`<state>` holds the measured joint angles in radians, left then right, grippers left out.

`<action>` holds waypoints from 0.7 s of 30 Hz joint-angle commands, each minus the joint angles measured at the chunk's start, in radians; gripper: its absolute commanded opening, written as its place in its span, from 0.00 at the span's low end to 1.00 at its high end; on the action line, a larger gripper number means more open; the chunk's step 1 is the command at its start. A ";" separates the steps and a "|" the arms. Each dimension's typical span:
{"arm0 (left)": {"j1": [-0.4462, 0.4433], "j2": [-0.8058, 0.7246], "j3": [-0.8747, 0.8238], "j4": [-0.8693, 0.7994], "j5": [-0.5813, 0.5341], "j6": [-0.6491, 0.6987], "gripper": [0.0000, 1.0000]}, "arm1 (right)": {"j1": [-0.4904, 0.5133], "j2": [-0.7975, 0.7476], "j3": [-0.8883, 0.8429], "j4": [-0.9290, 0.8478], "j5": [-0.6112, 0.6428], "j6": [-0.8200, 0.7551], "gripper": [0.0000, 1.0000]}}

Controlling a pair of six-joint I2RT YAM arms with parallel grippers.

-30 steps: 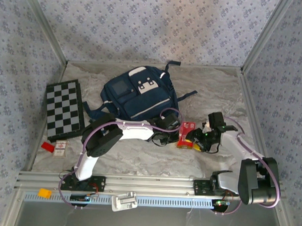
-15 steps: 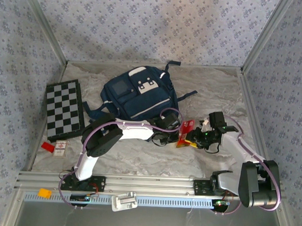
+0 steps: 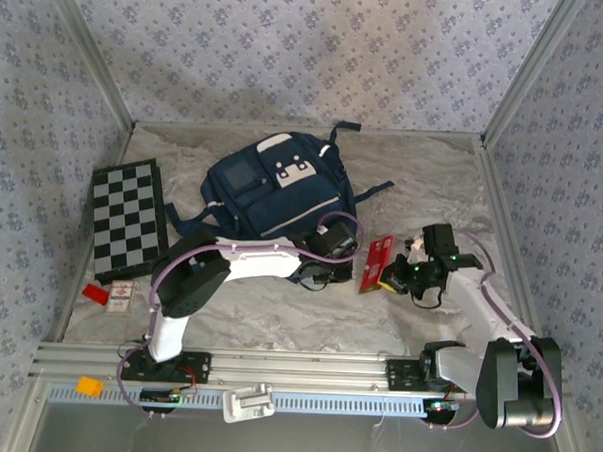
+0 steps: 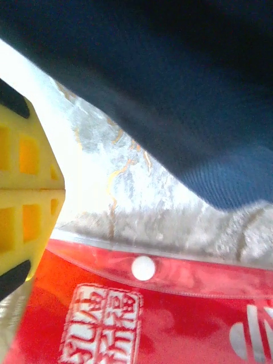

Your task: Pack the student bag

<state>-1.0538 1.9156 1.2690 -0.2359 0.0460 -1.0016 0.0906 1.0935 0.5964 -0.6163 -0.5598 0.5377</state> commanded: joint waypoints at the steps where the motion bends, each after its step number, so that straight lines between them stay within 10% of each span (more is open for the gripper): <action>1: 0.002 -0.146 0.026 -0.106 -0.094 0.154 0.15 | -0.010 -0.054 0.069 -0.071 0.027 0.005 0.00; 10: 0.096 -0.345 0.005 -0.285 -0.303 0.537 0.48 | 0.014 -0.068 0.177 -0.045 -0.034 0.039 0.00; 21: 0.231 -0.258 -0.007 -0.209 -0.273 0.933 0.67 | 0.110 0.030 0.251 0.063 -0.041 0.133 0.00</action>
<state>-0.8116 1.6131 1.2564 -0.4679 -0.2474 -0.2405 0.1860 1.1027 0.8078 -0.5930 -0.5915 0.6289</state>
